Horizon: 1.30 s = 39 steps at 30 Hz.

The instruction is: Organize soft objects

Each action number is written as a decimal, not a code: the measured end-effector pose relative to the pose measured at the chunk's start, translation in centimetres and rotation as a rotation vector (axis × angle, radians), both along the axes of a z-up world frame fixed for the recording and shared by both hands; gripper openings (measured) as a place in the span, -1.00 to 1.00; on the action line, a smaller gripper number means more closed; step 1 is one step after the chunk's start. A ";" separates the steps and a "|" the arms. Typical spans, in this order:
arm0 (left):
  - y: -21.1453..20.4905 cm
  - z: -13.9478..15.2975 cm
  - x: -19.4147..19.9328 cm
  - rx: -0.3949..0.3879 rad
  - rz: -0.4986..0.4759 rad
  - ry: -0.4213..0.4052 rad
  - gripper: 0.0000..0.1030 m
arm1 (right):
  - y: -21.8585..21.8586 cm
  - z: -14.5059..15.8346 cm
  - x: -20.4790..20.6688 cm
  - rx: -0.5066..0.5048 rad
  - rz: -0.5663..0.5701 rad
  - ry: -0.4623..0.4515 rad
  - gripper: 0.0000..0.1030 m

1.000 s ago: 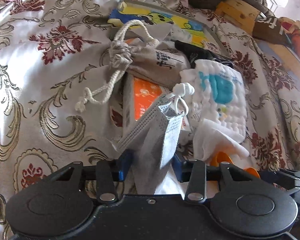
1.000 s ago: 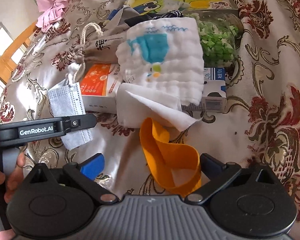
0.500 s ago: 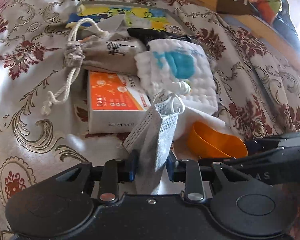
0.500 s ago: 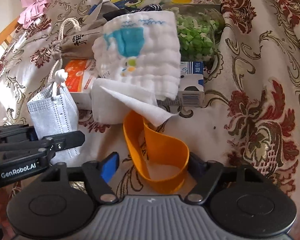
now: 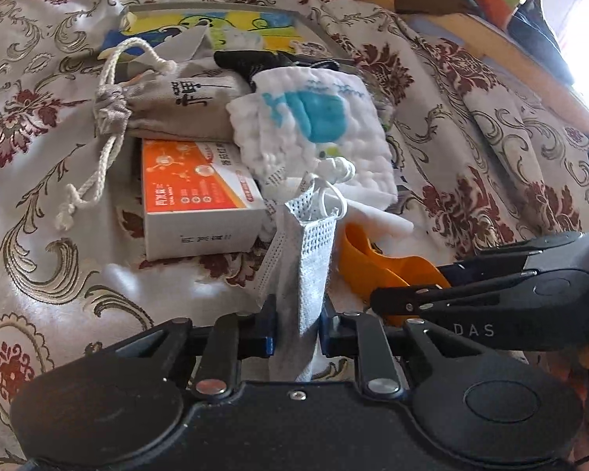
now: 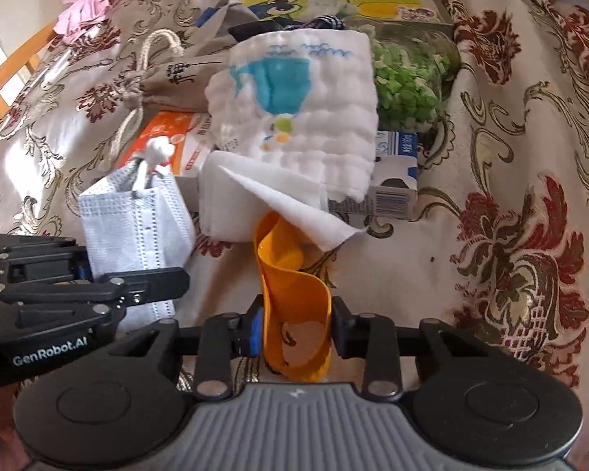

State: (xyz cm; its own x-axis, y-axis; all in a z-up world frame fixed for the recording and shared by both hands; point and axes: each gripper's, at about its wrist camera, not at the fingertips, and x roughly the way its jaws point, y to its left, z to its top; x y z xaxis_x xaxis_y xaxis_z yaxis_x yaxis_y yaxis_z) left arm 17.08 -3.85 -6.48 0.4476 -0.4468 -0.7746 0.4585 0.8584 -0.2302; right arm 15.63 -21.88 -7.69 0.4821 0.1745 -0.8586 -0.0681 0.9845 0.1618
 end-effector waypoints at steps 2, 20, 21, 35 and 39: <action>-0.1 0.0 -0.1 0.005 -0.005 -0.012 -0.60 | 0.1 0.2 -0.1 0.003 0.007 -0.012 -0.33; 1.7 3.3 -0.5 -0.022 0.143 -0.168 -0.60 | 0.7 3.9 -2.4 0.103 0.107 -0.309 -0.34; 1.8 3.6 -0.6 -0.026 0.149 -0.181 -0.60 | 0.8 4.2 -2.6 0.103 0.111 -0.334 -0.35; 2.3 6.3 -1.3 -0.099 0.209 -0.376 -0.60 | -0.1 8.3 -3.2 0.069 0.082 -0.622 -0.34; 2.3 7.9 0.8 -0.123 0.228 -0.401 -0.60 | -1.2 10.2 0.1 0.057 0.080 -0.693 -0.34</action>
